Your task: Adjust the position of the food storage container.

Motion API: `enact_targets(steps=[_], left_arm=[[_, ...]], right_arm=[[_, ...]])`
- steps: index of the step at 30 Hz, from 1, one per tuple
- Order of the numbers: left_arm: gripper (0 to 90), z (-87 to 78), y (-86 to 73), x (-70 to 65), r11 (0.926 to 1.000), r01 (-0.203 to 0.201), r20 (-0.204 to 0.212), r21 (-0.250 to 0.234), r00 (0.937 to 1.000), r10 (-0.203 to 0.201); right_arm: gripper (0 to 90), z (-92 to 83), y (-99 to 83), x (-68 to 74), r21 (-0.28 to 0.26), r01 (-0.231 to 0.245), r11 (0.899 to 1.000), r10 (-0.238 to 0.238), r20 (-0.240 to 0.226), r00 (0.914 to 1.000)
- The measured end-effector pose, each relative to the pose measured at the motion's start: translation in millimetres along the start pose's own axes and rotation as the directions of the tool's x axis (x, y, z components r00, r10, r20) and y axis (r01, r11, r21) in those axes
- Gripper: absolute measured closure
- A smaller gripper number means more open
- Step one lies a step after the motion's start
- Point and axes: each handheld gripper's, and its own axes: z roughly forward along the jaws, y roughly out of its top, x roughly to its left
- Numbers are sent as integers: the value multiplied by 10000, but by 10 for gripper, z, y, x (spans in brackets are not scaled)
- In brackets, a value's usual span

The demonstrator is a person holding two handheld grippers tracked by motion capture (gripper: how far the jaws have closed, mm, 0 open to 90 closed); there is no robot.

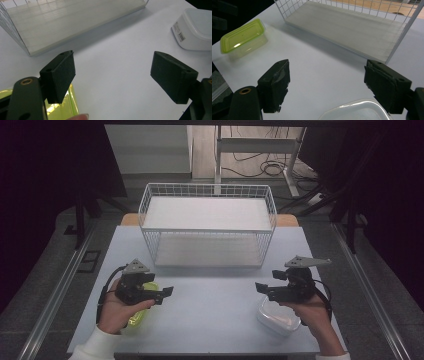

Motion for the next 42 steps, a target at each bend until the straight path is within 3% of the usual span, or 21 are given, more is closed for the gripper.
enact_targets(steps=[15, 21, 25, 26, 28, 31, 34, 35, 39, 42], left_arm=[[193, -5, 0, 123, 9998, 208, -159, 12, 9997, -208], [192, -170, -8, 404, 9980, 628, -414, 92, 9972, -623], [205, -253, -71, 649, 9917, 1289, -832, 28, 9883, -1282], [242, -266, -112, 754, 9883, 1519, -960, 116, 9840, -1501], [285, -267, -132, 799, 9869, 1599, -1015, 230, 9824, -1568], [428, -253, -192, 925, 9798, 1930, -1365, 523, 9733, -1845], [610, -221, -259, 1045, 9731, 2145, -1532, 846, 9677, -2000], [755, -199, -314, 1125, 9688, 2256, -1507, 1030, 9662, -2090], [856, -179, -384, 1223, 9638, 2319, -1680, 1318, 9634, -2088], [889, -162, -455, 1330, 9556, 2540, -2002, 1491, 9542, -2224]], right_arm=[[209, 72, -75, -17, 383, 73, 9992, -85, 292, 9995], [209, 86, -79, -15, 434, 11, 9991, -25, 329, 9995], [210, 96, -85, -28, 508, -79, 9987, 61, 372, 9993], [210, 107, -91, -33, 528, -50, 9986, 28, 404, 9992], [209, 111, -93, -34, 538, -60, 9985, 38, 411, 9991], [209, 119, -96, -35, 561, -91, 9984, 67, 439, 9990], [209, 123, -100, -39, 590, -95, 9982, 67, 472, 9989], [209, 127, -104, -45, 619, -80, 9980, 48, 517, 9987], [209, 126, -108, -56, 610, -155, 9980, 120, 567, 9983], [209, 123, -111, -71, 592, -167, 9981, 132, 596, 9981]])
